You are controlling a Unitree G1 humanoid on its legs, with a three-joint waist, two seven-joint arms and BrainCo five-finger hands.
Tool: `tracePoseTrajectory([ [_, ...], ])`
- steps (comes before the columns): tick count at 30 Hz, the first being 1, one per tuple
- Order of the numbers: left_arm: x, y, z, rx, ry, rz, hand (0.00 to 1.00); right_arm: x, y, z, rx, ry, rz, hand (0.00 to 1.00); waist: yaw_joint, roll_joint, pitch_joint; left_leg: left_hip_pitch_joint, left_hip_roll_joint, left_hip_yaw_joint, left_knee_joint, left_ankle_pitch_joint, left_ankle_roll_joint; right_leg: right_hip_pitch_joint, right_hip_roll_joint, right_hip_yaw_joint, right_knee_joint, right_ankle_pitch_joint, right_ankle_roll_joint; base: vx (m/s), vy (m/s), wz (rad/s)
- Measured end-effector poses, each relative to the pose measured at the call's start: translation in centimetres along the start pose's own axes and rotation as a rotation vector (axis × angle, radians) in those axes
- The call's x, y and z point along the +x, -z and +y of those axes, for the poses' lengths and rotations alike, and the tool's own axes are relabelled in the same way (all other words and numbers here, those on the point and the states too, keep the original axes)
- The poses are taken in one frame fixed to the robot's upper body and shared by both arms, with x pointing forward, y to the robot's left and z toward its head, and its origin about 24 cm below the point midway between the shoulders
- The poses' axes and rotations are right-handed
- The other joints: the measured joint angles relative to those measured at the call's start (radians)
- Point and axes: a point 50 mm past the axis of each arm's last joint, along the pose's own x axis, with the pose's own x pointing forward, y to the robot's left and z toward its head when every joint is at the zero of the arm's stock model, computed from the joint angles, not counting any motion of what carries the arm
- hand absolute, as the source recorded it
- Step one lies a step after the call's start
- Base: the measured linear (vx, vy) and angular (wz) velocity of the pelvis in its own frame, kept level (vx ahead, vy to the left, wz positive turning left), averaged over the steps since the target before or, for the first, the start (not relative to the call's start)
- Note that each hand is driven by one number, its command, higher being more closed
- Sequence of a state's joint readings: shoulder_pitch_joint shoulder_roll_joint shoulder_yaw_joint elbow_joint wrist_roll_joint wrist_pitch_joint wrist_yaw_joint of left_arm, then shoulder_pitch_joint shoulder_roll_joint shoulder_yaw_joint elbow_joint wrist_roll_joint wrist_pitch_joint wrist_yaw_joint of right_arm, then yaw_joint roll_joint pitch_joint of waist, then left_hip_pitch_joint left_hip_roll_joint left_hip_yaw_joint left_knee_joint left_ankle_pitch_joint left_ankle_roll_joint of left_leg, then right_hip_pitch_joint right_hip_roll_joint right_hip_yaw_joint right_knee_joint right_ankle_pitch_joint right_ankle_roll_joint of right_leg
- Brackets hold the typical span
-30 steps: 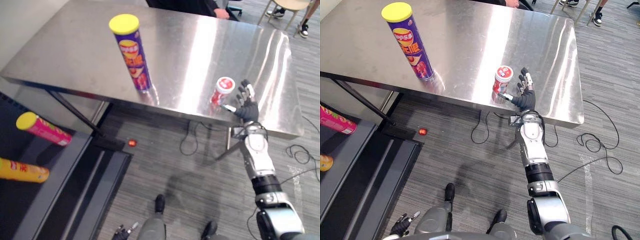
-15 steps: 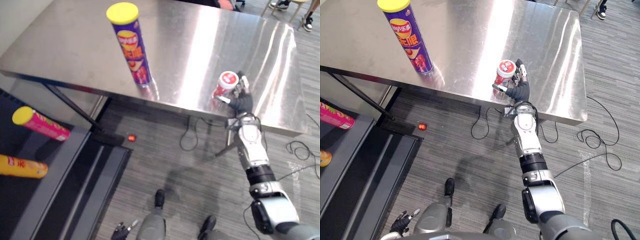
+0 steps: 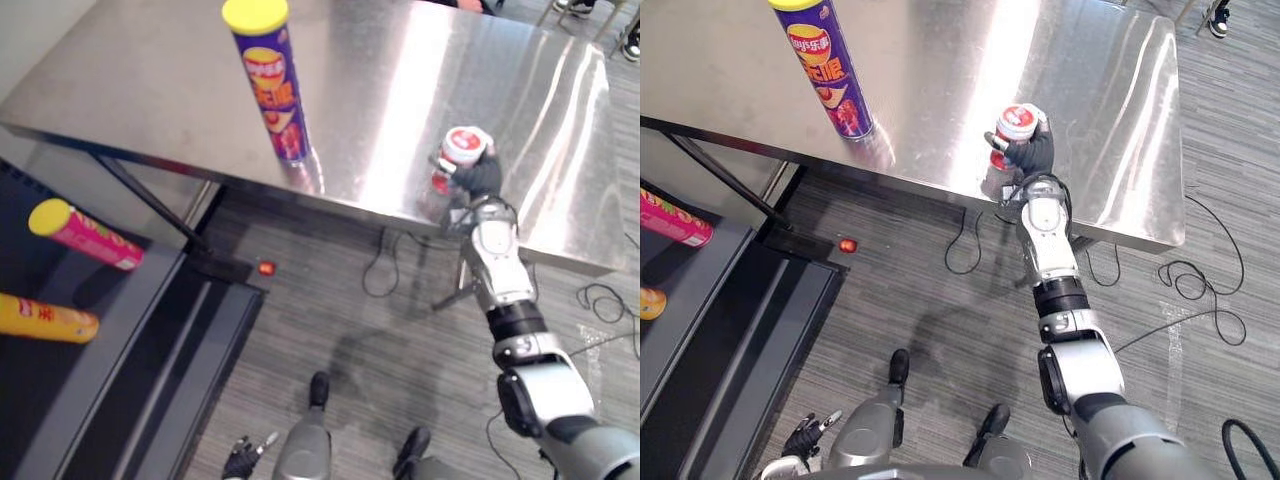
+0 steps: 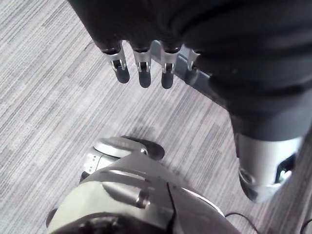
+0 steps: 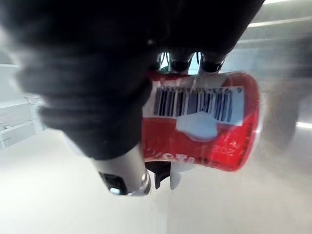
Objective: Put the gum and the chips on the shelf.
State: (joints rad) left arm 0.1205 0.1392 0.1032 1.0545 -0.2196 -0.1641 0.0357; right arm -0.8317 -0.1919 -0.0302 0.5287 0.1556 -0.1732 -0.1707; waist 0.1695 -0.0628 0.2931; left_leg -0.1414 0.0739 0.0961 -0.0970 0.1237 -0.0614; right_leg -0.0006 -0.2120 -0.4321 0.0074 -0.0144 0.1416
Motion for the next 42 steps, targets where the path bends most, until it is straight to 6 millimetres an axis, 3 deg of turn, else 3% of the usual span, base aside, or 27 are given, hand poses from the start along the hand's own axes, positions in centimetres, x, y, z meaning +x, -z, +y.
tracePoseTrajectory([
  [8,0.0,-0.1,0.0,0.005,0.001,-0.003,0.0,0.0,-1.0,0.5,-0.009,-0.033,-0.045,1.0,-0.002,0.0,0.0,-0.006,0.035,0.002,-0.005,0.019,-0.014,-0.016,0.032,0.016,0.01,-0.001,-0.002,-0.06,-0.021,-0.06],
  [12,0.1,-0.2,-0.1,0.006,0.001,-0.005,0.0,-1.8,-2.9,1.3,0.009,-0.099,-0.161,1.0,-0.003,0.0,-0.002,-0.006,0.05,0.003,-0.006,0.021,-0.018,-0.018,0.044,0.021,0.011,-0.002,-0.003,-0.04,-0.015,-0.03],
  [15,0.1,-0.2,0.1,-0.003,-0.007,-0.004,0.0,-4.2,-3.5,1.5,0.026,-0.157,-0.217,1.0,-0.004,-0.009,-0.008,-0.006,0.054,0.004,-0.003,0.024,-0.022,-0.02,0.048,0.025,0.01,-0.002,-0.003,0.02,-0.017,-0.03],
  [21,-0.1,0.5,1.0,0.004,-0.035,0.018,0.0,-9.6,-1.9,-0.1,0.105,-0.212,-0.163,1.0,-0.034,-0.041,-0.071,-0.005,0.053,0.009,0.0,0.024,-0.023,-0.015,0.049,0.028,-0.004,-0.001,-0.002,0.04,-0.01,-0.01],
  [24,-0.3,0.9,1.2,0.004,-0.04,0.032,0.0,-11.9,-1.2,-0.9,0.149,-0.228,-0.129,1.0,-0.058,-0.04,-0.112,0.01,0.057,0.014,0.0,0.02,-0.027,-0.007,0.053,0.035,-0.004,-0.001,-0.002,0.0,-0.012,-0.08],
  [30,-0.7,2.0,1.6,0.005,-0.05,0.06,0.0,-14.6,0.2,-1.8,0.165,-0.229,-0.044,1.0,-0.079,-0.037,-0.154,0.04,0.063,0.029,-0.004,0.005,-0.043,0.005,0.048,0.052,0.007,-0.011,-0.01,-0.04,0.001,-0.1],
  [34,-0.8,2.5,1.7,0.003,-0.047,0.087,0.0,-15.3,1.0,-1.8,0.167,-0.229,-0.001,1.0,-0.081,-0.034,-0.152,0.071,0.042,0.032,0.002,0.004,-0.042,-0.069,-0.02,0.068,0.246,-0.123,-0.005,-0.02,0.005,0.04],
  [37,-0.8,2.5,1.4,-0.043,-0.027,0.082,0.0,-14.3,1.5,0.4,0.21,-0.303,0.007,1.0,-0.075,-0.014,-0.135,-0.007,0.05,-0.031,0.123,-0.016,-0.04,-0.079,-0.023,0.029,0.301,-0.153,-0.018,-0.07,-0.063,0.46],
  [39,-0.7,2.2,0.6,-0.077,-0.001,0.067,0.0,-13.3,1.0,1.5,0.219,-0.347,-0.019,1.0,-0.077,0.017,-0.12,-0.069,0.067,-0.121,0.131,0.011,-0.059,-0.084,0.002,-0.051,0.307,-0.166,-0.04,-0.16,-0.132,1.1],
  [40,-0.6,1.9,0.0,-0.077,0.016,0.054,0.0,-12.8,0.6,1.8,0.221,-0.354,-0.041,1.0,-0.072,0.047,-0.107,-0.104,0.082,-0.193,0.105,0.035,-0.089,-0.089,0.025,-0.12,0.321,-0.181,-0.061,-0.21,-0.186,1.38],
  [41,-0.6,1.6,-0.3,-0.064,0.03,0.043,0.0,-12.6,0.5,1.8,0.22,-0.352,-0.047,1.0,-0.05,0.07,-0.093,-0.121,0.094,-0.214,0.054,0.007,-0.125,-0.098,0.035,-0.172,0.328,-0.195,-0.085,-0.21,-0.184,1.33],
  [42,-0.6,1.7,-0.4,-0.057,0.033,0.048,0.0,-12.6,0.7,1.8,0.218,-0.35,-0.042,1.0,-0.035,0.066,-0.092,-0.122,0.101,-0.191,0.028,-0.052,-0.133,-0.098,0.039,-0.2,0.316,-0.194,-0.088,-0.19,-0.175,1.42],
])
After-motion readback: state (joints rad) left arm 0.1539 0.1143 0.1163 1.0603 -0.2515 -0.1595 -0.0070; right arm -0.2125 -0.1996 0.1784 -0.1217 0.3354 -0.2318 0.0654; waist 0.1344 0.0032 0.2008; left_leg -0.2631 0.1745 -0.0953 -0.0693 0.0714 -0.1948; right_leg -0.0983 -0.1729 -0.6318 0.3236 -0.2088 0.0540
